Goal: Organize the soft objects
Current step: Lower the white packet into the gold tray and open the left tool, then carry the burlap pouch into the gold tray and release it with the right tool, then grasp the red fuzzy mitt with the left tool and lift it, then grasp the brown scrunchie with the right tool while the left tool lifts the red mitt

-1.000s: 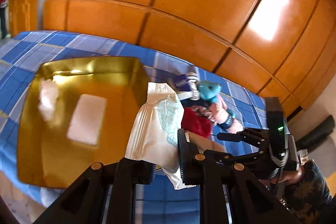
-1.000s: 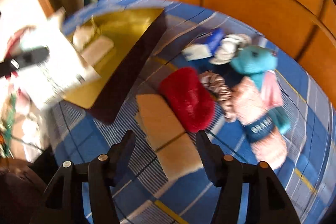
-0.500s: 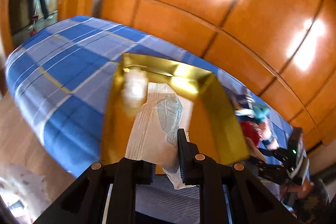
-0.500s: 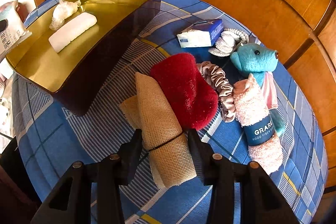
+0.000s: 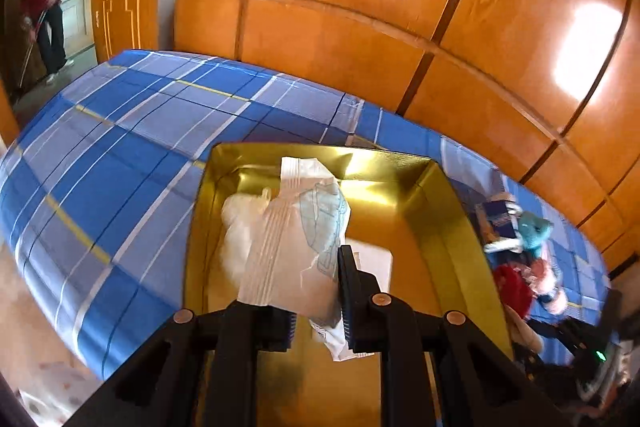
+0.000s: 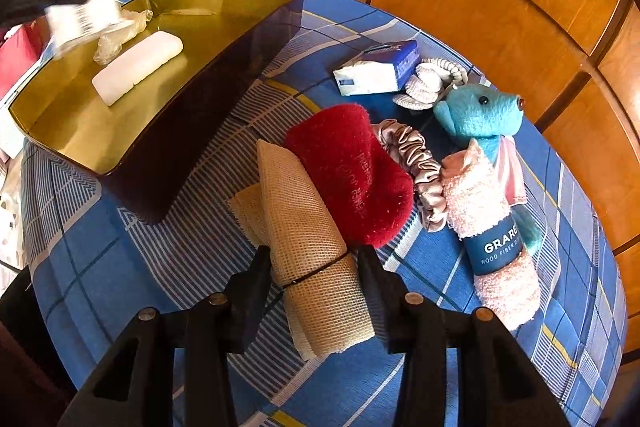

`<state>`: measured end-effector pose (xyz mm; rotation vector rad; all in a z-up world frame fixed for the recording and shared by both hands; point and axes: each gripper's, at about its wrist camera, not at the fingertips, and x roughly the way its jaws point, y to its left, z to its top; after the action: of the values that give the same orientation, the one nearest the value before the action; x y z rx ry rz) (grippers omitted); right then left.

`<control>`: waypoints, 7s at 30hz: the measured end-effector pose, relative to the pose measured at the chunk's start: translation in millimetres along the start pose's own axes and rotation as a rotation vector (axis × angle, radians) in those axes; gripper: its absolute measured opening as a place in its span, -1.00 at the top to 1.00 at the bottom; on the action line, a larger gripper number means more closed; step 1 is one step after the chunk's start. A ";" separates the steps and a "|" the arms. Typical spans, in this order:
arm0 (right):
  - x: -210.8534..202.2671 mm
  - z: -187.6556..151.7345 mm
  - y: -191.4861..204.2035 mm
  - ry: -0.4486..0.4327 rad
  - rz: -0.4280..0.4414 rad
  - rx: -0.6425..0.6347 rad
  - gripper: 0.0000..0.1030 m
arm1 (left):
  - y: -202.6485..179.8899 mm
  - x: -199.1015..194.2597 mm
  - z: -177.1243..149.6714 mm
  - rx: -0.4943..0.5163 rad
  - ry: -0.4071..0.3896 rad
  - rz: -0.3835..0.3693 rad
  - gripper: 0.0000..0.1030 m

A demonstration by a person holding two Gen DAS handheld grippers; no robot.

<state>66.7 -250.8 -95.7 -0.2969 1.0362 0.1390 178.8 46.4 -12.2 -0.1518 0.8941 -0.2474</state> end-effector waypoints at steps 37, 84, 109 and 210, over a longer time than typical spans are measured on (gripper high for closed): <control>-7.5 -8.1 9.3 -0.056 -0.079 0.062 0.14 | -40.9 -69.5 -93.5 0.013 -0.111 0.120 -0.48; -4.6 134.2 183.0 -0.052 0.496 0.004 -0.16 | 49.4 -91.0 -106.3 -0.200 -0.123 0.223 -0.48; -88.7 21.3 -60.4 -0.209 0.066 0.367 -0.16 | -44.3 -94.8 -98.0 0.033 -0.134 0.095 -0.48; -60.8 38.2 -95.8 -0.042 0.173 0.122 0.81 | -251.1 44.2 -173.4 0.497 0.137 -0.392 0.36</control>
<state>91.7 -328.6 -8.2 -0.0931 1.0235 0.2355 31.5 -211.8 -94.0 0.1572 0.9086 -0.8436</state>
